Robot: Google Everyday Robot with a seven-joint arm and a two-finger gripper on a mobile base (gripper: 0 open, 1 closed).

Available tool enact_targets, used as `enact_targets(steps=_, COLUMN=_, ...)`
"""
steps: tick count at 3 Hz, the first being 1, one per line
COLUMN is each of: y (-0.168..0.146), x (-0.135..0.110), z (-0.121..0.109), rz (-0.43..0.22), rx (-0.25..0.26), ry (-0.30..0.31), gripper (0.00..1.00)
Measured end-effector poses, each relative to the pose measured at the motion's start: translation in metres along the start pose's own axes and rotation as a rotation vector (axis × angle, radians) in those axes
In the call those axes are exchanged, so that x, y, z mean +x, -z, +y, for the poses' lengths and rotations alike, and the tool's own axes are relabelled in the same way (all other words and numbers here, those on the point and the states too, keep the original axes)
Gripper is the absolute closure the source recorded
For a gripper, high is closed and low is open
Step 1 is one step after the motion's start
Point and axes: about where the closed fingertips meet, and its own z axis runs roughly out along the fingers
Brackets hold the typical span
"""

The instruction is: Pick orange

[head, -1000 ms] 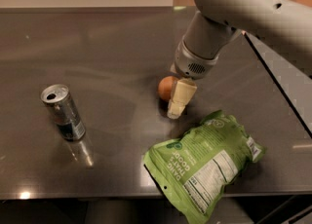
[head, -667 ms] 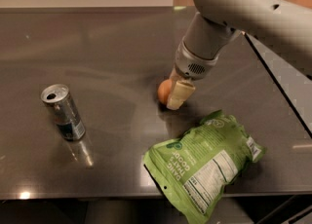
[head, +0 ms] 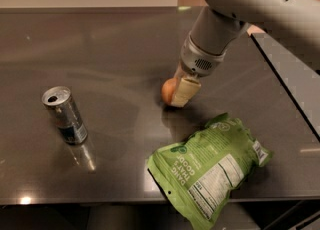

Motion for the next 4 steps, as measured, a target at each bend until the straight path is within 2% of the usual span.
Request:
enact_targets(steps=1, y=0.026, x=-0.006, z=0.000, rz=-0.030, rx=-0.003, ry=0.010, gripper=1.00)
enact_targets(steps=2, y=0.059, x=-0.016, z=0.004, rz=-0.073, rx=0.000, ry=0.038, gripper=1.00)
enact_targets(steps=3, y=0.107, x=-0.029, z=0.000, rz=-0.139, rx=0.038, ry=0.079, gripper=1.00)
enact_targets(steps=4, y=0.107, x=-0.029, z=0.000, rz=-0.139, rx=0.038, ry=0.079, gripper=1.00)
